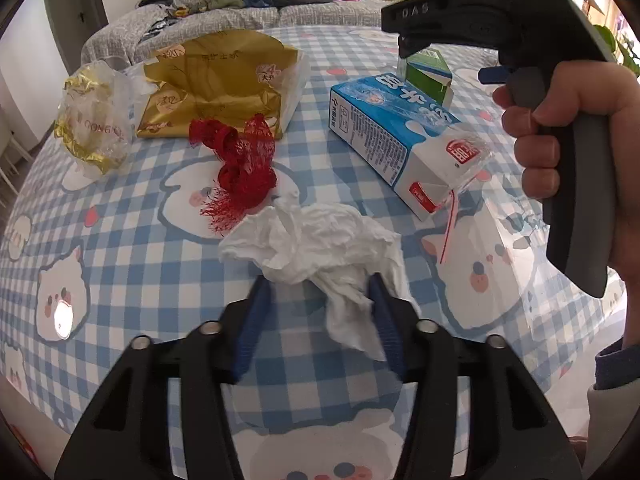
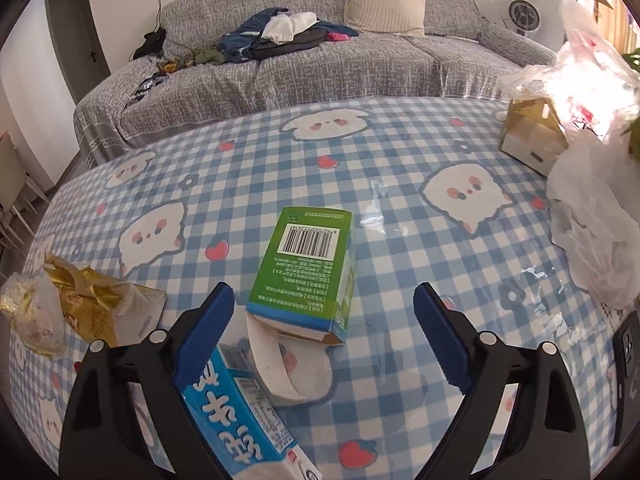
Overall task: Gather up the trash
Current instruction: 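Grasp the crumpled white tissue with the left tool while the right tool grasps the green box, then lift the tissue and green box off the table with both tools, then carry the tissue and green box with both tools over the trash bin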
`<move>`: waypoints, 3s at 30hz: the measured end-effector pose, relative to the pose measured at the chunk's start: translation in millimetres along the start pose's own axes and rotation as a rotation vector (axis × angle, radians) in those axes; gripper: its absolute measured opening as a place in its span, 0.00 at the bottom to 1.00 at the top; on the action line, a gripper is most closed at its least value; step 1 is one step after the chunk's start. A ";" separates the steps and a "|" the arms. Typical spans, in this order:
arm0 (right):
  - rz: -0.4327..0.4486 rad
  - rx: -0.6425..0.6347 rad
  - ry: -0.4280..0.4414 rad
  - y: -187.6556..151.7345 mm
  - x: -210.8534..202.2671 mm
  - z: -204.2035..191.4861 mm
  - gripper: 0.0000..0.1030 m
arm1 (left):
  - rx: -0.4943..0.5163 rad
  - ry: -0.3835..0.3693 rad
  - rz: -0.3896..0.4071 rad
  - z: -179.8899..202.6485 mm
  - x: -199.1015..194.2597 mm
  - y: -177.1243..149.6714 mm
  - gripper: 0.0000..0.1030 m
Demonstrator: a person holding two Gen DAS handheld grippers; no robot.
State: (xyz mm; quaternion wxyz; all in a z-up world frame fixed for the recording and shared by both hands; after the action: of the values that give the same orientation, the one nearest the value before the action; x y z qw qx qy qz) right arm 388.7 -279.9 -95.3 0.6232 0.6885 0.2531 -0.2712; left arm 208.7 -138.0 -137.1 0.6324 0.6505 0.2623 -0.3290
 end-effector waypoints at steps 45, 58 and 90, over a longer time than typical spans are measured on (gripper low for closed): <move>0.040 0.015 -0.073 -30.2 -64.5 43.5 0.43 | -0.023 -0.046 0.025 -14.6 -42.9 -10.4 0.05; 0.074 -0.002 -0.075 -64.7 -119.2 44.2 0.43 | -0.048 -0.063 0.053 -21.7 -74.2 -30.0 0.05; 0.142 -0.075 0.043 -177.5 -256.7 -8.5 0.43 | -0.100 -0.053 0.105 -62.5 -157.6 -104.3 0.05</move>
State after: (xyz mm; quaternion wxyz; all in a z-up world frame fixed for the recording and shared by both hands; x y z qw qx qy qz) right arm 81.2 -257.2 -45.9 0.6605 0.6867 0.2269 -0.2019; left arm 33.9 -57.5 -86.2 0.6872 0.6219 0.2274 -0.2989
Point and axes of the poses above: each gripper's, at about its wrist camera, not at the fingertips, and x roughly the way its jaws point, z to its right, y to its top, the point moved 7 cm from there along x, roughly the way its jaws point, and after that the axes turned 10 degrees about z, right-handed, at the moved point
